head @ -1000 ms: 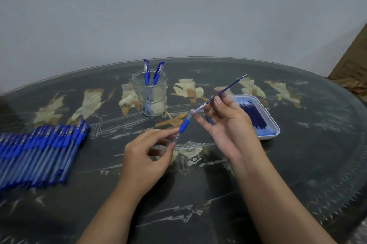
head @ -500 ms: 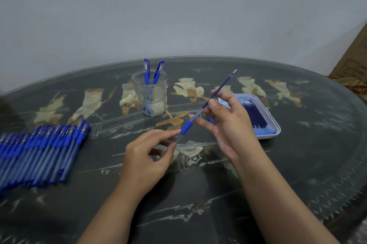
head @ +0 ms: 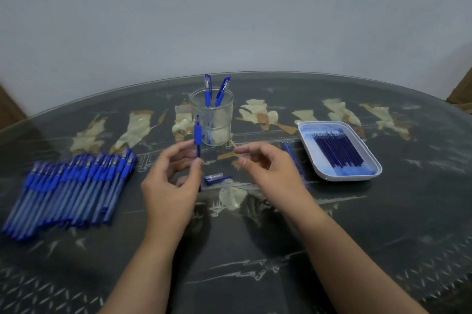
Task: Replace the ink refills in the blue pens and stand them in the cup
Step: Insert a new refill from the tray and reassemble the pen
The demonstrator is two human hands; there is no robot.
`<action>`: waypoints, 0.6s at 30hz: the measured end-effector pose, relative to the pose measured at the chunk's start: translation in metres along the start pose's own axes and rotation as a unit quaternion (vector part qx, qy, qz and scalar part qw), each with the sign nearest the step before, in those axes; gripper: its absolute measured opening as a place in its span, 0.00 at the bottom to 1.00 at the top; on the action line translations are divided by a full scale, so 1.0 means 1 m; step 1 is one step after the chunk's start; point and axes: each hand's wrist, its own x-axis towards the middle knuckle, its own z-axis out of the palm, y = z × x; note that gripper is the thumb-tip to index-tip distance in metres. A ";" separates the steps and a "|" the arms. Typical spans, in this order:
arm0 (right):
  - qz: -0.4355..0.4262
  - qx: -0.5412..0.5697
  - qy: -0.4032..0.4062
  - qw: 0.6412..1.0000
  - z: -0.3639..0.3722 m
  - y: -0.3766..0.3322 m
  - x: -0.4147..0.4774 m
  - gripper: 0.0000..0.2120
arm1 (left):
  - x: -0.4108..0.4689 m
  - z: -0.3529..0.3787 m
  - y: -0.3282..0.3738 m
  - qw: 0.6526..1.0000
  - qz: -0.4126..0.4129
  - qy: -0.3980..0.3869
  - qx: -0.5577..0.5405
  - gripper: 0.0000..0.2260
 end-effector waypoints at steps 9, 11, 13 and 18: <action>-0.127 -0.347 -0.020 0.929 0.053 0.021 0.009 0.13 | 0.017 -0.023 -0.023 0.989 -0.060 0.117 0.072 0.15; -0.131 -0.386 -0.030 0.913 0.061 0.018 0.013 0.14 | 0.017 -0.023 -0.025 0.989 -0.061 0.111 0.083 0.15; -0.136 -0.403 -0.041 0.904 0.067 0.016 0.015 0.11 | 0.017 -0.023 -0.027 0.989 -0.056 0.103 0.093 0.16; -0.163 -0.322 -0.001 0.933 0.073 0.015 0.020 0.04 | 0.017 -0.023 -0.033 0.990 -0.042 0.093 0.098 0.18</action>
